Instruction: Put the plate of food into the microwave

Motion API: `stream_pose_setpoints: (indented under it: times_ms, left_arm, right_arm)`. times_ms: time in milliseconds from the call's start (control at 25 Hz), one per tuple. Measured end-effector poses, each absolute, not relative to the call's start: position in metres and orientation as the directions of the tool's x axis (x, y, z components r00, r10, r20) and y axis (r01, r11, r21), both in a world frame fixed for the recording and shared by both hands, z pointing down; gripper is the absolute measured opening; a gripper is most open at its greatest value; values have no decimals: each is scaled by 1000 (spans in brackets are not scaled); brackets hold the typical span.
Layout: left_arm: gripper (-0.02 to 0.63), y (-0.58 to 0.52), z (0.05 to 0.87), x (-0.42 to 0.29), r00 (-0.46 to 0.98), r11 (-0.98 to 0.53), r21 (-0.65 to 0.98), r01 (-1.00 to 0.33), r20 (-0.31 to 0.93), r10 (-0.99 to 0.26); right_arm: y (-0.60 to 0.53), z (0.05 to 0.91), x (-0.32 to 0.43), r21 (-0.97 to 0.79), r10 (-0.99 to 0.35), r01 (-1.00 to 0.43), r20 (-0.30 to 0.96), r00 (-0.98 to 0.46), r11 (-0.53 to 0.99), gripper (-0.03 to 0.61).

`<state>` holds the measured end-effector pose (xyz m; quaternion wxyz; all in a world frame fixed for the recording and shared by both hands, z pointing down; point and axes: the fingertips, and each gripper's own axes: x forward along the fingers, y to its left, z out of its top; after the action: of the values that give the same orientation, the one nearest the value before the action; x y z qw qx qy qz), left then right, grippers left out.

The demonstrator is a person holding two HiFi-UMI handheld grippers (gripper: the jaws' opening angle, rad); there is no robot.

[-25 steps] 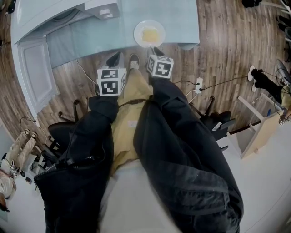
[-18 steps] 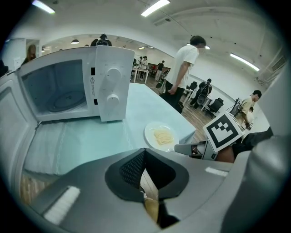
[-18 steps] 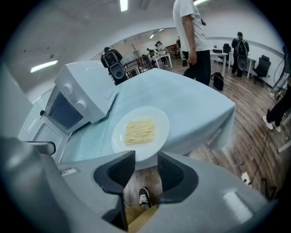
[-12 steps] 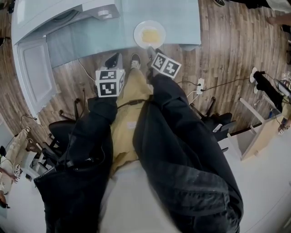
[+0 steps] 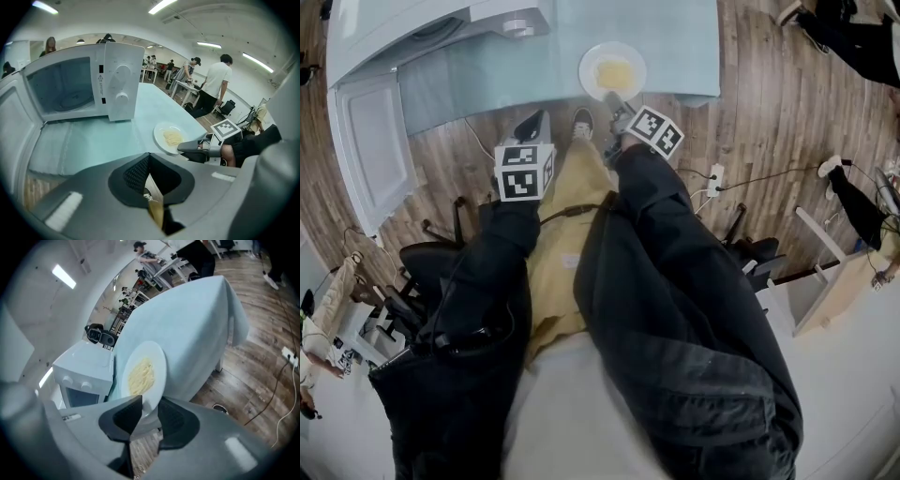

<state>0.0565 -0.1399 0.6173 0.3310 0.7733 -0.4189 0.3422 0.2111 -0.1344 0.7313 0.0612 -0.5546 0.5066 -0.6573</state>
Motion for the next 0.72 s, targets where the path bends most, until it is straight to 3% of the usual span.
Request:
stream_pose_setpoints:
  times_ms: [280,720]
  left_arm:
    - [0,-143,616,57,407,-421,220,-880,805,-432]
    - [0,-152,608,47,372,-372,199,-906,794,-481]
  right_arm:
    - [-136,719,211,-848,-745,-304,528,-409,-434,31]
    - [-142,700,204,-921,-790,-227,388,-475,-316,14]
